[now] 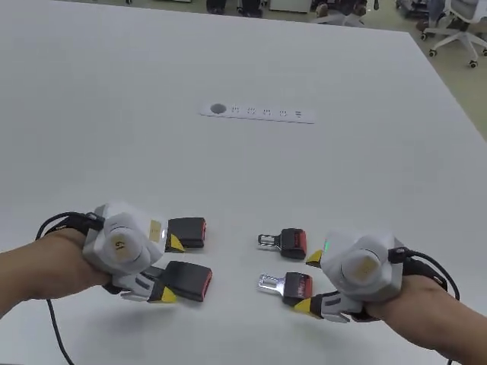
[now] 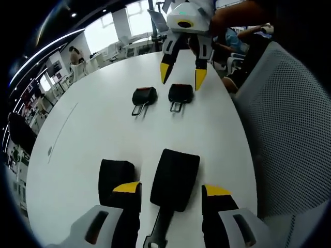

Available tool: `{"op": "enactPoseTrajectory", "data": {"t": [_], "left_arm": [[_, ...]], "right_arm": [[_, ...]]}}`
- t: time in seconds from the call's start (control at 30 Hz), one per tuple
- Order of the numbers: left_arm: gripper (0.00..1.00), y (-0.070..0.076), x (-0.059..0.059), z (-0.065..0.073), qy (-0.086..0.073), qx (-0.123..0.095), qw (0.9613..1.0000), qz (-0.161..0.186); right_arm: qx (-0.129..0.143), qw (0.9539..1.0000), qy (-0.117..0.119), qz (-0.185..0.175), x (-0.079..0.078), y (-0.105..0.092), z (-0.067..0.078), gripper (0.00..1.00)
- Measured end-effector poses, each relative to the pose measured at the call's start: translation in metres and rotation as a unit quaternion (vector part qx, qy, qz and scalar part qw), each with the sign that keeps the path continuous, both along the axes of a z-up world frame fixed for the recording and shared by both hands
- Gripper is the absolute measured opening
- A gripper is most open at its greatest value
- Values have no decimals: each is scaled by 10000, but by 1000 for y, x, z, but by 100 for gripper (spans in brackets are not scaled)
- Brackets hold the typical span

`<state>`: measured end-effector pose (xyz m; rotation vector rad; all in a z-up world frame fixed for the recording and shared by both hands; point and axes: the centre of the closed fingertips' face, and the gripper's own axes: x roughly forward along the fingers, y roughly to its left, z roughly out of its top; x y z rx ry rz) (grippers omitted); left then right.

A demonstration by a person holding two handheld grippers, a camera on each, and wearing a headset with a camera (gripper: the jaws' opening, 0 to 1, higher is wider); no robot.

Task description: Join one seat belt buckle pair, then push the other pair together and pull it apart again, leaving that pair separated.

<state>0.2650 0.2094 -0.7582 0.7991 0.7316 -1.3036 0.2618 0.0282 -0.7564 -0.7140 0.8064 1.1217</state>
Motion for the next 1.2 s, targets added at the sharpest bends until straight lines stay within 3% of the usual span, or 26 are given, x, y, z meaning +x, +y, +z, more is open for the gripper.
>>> {"op": "enactPoseTrajectory", "data": {"t": [0.23,0.33,0.43,0.67,0.87,1.0,1.2], "left_arm": [[42,-1,0,-11,45,124,9998,-115],[40,-1,-1,-15,123,119,9998,-68],[39,-3,-1,-17,102,97,9999,-3],[37,-4,0,-16,40,35,10000,16],[35,-3,-1,-17,143,80,9998,82],[34,-5,-3,-16,144,158,9998,30],[33,-3,-2,-16,145,110,9997,143]], "right_arm": [[-99,9997,176,134,-1,0,-7,37],[-157,9994,246,170,-2,0,-12,34],[-208,9990,278,265,-3,0,-16,32],[-300,9980,291,469,-4,2,-23,33],[-206,9976,343,570,-2,4,-22,33],[-169,9974,477,514,-2,4,-21,33],[-241,9970,480,551,-2,5,-23,33]]}}
